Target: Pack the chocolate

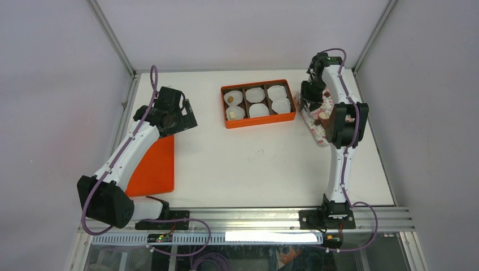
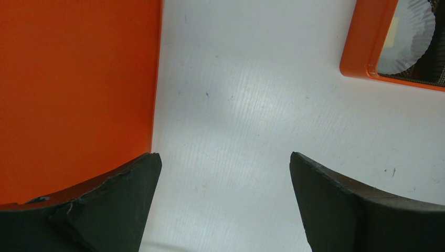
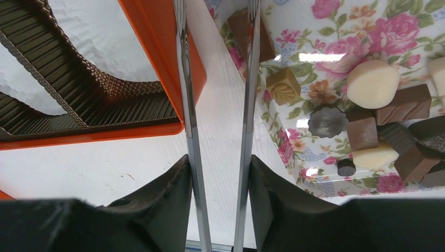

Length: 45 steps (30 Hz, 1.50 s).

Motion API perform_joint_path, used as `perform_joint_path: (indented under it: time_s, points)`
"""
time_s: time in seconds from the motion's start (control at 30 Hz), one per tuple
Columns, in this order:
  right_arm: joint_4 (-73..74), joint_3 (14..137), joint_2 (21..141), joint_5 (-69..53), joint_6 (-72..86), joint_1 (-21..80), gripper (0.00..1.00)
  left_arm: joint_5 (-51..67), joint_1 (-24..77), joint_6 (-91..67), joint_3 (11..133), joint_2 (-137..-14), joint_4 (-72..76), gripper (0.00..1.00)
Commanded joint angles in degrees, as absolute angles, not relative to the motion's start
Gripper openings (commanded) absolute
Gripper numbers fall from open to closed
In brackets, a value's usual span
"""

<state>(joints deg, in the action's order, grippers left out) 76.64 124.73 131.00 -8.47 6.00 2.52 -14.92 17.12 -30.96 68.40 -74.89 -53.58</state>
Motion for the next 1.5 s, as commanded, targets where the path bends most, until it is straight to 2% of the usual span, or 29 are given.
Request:
perform_joint_path:
  time_s: [0.0,0.17,0.63,1.07,1.33,1.47]
  points:
    - [77.52,127.53,131.03,-10.05,5.05,2.86,0.42,-15.73,16.52,-31.03,68.82,-73.3,-51.84,0.99]
    - [77.73,127.28,131.0,-8.63,5.1,2.89,0.39,-15.64,16.52,-30.85,69.08,-73.39,-51.93,0.99]
    - [77.04,122.9,128.75,-4.31,5.48,1.51,0.38,-15.06,16.52,-30.76,69.29,-73.77,-51.86,0.99]
    - [78.73,127.87,132.42,-5.51,5.36,1.32,0.42,-15.66,16.52,-30.67,69.12,-73.87,-51.93,0.99]
    - [78.06,126.18,131.04,-5.11,5.36,1.23,0.34,-15.91,16.52,-30.5,69.09,-73.83,-51.88,0.99]
    - [77.82,125.22,129.56,-4.71,5.36,1.14,0.22,-15.74,16.52,-30.75,68.9,-73.76,-51.85,0.99]
